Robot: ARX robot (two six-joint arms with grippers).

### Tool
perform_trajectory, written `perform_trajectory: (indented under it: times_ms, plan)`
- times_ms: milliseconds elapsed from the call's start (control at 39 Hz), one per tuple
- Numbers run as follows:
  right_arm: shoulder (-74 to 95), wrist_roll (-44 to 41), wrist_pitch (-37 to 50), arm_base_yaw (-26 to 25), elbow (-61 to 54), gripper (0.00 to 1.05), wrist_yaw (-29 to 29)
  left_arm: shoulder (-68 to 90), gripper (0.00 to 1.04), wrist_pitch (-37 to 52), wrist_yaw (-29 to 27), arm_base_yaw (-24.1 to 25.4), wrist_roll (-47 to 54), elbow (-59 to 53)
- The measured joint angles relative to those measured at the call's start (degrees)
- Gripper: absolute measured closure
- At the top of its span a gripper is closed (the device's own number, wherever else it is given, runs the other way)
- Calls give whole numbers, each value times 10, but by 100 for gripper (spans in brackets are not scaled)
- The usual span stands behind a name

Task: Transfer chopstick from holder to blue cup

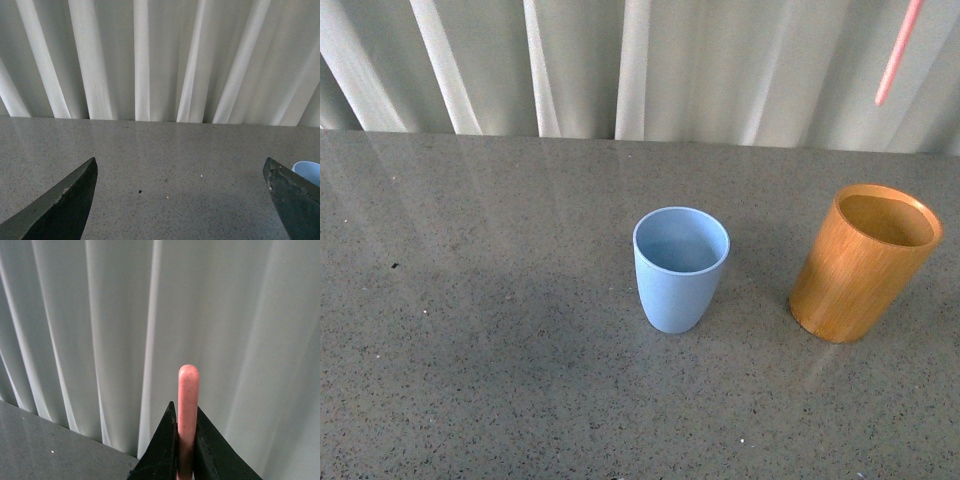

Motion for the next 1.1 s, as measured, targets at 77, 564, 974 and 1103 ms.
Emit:
perform_trajectory:
  times_ms: [77,564,974,1103]
  plan:
    - [-11,4,-11,26,14,102,-2,0,7,0,0,0,0,0]
    - [110,12,35,104,7,102,-4,0,7,0,0,0,0,0]
    - [192,26,62,128,21,102,-12,0,7,0,0,0,0,0]
    - [210,27,64,130,31,102,-13,0,7,0,0,0,0,0]
